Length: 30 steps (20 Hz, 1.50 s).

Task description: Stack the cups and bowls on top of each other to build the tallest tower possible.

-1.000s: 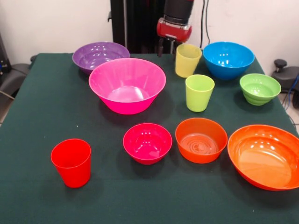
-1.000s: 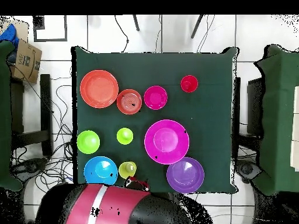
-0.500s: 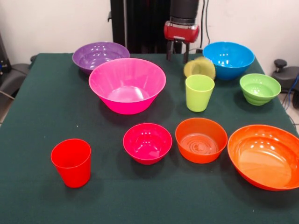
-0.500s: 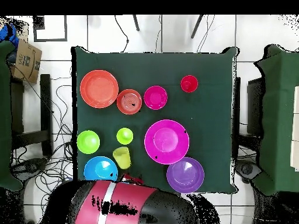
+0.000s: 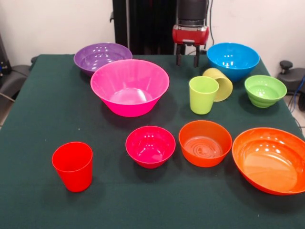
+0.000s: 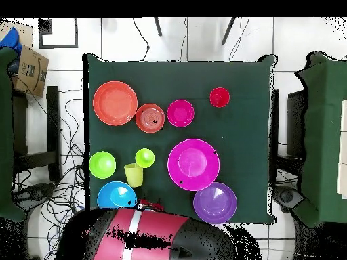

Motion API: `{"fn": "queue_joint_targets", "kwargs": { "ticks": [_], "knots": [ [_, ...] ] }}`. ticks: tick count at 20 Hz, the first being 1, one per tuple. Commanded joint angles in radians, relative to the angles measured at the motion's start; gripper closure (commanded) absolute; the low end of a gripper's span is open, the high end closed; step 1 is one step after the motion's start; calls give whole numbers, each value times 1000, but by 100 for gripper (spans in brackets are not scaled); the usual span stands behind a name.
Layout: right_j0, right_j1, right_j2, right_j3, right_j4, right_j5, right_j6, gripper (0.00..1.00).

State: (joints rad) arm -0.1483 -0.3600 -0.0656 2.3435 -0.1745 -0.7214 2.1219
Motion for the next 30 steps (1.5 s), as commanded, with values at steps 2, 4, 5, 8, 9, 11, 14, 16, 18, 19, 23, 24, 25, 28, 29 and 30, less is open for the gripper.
{"fn": "queue_joint_targets", "kwargs": {
  "ticks": [2,4,5,8,9,11,14,16,18,19,23,24,25,28,29,30],
  "knots": [
    [-31,13,93,-120,-43,24,156,0],
    [-35,10,93,-118,-49,26,154,0],
    [-39,10,94,-117,-54,26,153,0],
    [-38,-1,93,-110,-50,31,152,0],
    [-38,-7,93,-107,-49,34,151,0],
    [-40,-14,94,-104,-51,41,148,0],
    [-42,-31,90,-99,-53,50,142,0],
    [-37,-50,82,-94,-43,68,133,0],
    [-26,-67,68,-91,-26,81,125,0],
    [-18,-73,57,-93,-14,90,118,0],
    [15,-116,11,-98,34,137,83,0],
    [25,-126,-4,-100,46,152,73,0],
    [35,-136,-18,-102,58,166,63,0],
    [77,-159,-72,-109,94,190,37,0],
    [92,-160,-88,-112,105,192,33,0],
    [102,-155,-100,-118,112,184,33,0]
  ]
}}
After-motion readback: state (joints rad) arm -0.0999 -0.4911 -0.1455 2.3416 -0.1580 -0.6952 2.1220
